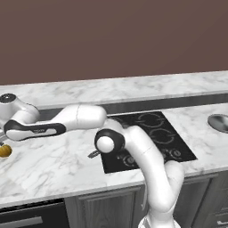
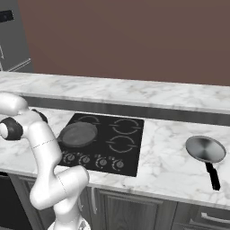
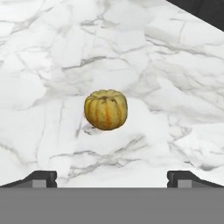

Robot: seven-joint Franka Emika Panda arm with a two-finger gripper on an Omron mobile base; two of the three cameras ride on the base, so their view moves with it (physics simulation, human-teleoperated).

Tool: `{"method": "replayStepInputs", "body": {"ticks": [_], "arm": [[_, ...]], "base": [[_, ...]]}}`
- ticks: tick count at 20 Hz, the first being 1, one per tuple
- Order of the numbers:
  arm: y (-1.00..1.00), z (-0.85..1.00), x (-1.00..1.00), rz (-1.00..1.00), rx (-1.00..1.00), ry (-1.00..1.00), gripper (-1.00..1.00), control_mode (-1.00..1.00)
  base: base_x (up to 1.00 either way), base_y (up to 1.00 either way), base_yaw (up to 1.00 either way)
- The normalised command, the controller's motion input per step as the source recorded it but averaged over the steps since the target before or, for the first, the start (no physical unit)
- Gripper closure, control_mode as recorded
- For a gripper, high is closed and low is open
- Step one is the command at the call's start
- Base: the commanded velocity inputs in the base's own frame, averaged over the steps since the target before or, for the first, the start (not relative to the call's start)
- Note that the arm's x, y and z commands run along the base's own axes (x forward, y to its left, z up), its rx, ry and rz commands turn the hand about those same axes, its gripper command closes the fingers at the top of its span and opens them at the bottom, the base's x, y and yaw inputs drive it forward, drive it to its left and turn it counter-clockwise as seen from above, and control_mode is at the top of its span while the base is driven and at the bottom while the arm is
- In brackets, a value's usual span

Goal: Place both pans onto different burners. Then place the squash and the fish on different pans.

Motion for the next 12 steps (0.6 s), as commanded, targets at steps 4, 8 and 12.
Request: {"method": "replayStepInputs", "body": {"ticks": [4,8,12], "arm": [[0.10,-0.29,0.12,0.06,0.00,0.00,-1.00,-1.00],[0.02,-0.21,0.09,0.06,0.03,0.00,-1.00,-1.00],[0.03,-0.23,0.08,0.05,0.01,0.00,-1.00,-1.00]], "base": [[0.00,0.00,0.00],[0.00,0.00,0.00],[0.00,0.00,0.00]]}}
